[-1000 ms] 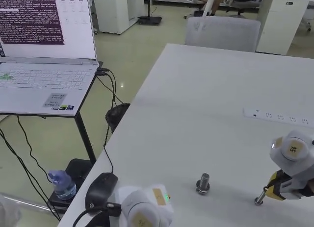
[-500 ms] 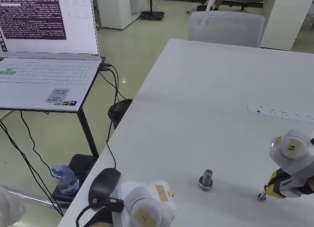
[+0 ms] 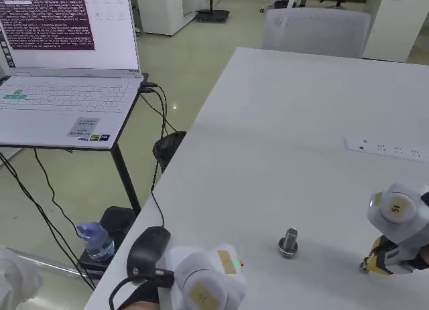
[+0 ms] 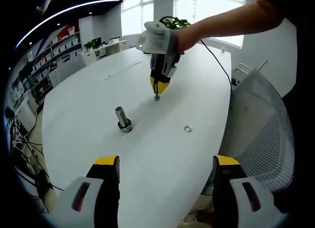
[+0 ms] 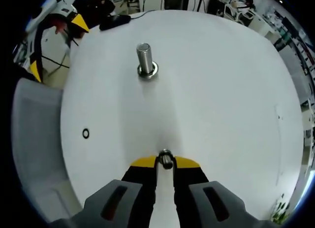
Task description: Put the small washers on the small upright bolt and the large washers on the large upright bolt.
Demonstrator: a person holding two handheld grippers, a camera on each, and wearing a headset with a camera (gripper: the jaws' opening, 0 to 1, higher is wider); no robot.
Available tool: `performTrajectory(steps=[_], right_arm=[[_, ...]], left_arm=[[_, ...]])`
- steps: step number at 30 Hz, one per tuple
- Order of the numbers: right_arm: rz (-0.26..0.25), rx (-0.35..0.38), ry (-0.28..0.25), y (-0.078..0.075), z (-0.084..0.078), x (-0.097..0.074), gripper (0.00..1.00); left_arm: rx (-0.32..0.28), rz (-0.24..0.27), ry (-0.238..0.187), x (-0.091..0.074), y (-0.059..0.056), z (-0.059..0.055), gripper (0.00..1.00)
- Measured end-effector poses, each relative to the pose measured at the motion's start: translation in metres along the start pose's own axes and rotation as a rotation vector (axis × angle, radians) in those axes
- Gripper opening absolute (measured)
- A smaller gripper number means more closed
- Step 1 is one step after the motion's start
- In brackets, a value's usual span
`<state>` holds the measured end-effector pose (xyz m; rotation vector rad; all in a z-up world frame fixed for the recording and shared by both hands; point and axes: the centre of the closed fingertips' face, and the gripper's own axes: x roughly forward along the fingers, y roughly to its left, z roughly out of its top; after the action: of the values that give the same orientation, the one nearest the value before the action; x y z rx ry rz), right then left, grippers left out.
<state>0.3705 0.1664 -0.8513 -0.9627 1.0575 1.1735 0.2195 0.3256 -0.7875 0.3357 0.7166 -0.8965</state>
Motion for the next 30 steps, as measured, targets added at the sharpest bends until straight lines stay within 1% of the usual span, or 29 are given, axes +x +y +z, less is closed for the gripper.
performTrajectory(steps=[9,19,26,30], right_arm=[[0.009,0.002,0.017,0.001,-0.005,0.015,0.13],[0.007,-0.006,0.017,0.001,-0.004,0.014,0.13],[0.004,-0.01,0.019,0.0,-0.004,0.014,0.13],[0.003,-0.033,0.027,0.0,-0.004,0.014,0.13]], left_arm=[[-0.003,-0.002,0.014,-0.001,0.002,-0.006,0.76],[-0.004,-0.008,0.021,-0.002,0.001,-0.008,0.75],[-0.005,-0.013,0.02,-0.001,0.0,-0.007,0.73],[-0.005,-0.017,0.024,-0.001,-0.001,-0.008,0.72]])
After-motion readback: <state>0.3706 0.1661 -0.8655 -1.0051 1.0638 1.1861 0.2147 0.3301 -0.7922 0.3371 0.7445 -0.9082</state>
